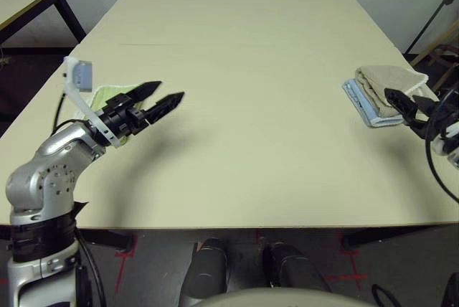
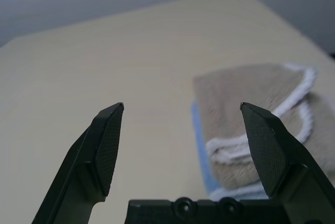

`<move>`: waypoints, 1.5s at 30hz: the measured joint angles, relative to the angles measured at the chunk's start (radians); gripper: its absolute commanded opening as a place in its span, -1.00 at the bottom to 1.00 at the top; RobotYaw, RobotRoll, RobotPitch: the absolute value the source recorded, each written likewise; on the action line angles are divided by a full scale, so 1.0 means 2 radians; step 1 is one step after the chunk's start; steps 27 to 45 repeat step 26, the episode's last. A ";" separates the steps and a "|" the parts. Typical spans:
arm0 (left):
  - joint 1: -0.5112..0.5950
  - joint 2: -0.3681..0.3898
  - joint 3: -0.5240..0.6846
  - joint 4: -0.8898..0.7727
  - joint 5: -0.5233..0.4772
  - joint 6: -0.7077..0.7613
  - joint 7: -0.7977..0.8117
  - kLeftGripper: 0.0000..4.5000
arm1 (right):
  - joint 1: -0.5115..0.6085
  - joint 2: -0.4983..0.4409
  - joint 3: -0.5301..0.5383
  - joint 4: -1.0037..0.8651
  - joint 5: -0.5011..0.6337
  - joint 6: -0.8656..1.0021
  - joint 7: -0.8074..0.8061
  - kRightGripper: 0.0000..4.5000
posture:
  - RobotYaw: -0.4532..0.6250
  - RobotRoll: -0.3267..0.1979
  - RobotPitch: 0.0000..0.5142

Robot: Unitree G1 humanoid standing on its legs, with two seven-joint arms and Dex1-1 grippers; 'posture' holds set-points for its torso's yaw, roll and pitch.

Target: Fold the towel and set it aside.

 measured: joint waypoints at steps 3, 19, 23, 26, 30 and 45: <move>0.007 -0.022 0.004 0.025 0.037 -0.076 0.022 1.00 | -0.007 0.004 0.004 0.039 -0.040 -0.060 0.007 0.99 | 0.15 0.25 -0.59; 0.054 -0.071 0.024 0.139 0.115 -0.268 0.101 1.00 | -0.091 0.030 0.040 0.289 -0.151 -0.246 0.012 0.99 | 0.22 0.25 -0.64; 0.050 -0.069 0.023 0.148 0.114 -0.269 0.101 1.00 | -0.093 0.030 0.041 0.298 -0.151 -0.253 0.021 0.99 | 0.24 0.25 -0.65; 0.041 -0.064 0.022 0.153 0.113 -0.269 0.101 1.00 | -0.093 0.031 0.041 0.299 -0.151 -0.255 0.022 0.99 | 0.24 0.25 -0.65; 0.041 -0.064 0.022 0.153 0.113 -0.269 0.101 1.00 | -0.093 0.031 0.041 0.299 -0.151 -0.255 0.022 0.99 | 0.24 0.25 -0.65; 0.041 -0.064 0.022 0.153 0.113 -0.269 0.101 1.00 | -0.093 0.031 0.041 0.299 -0.151 -0.255 0.022 0.99 | 0.24 0.25 -0.65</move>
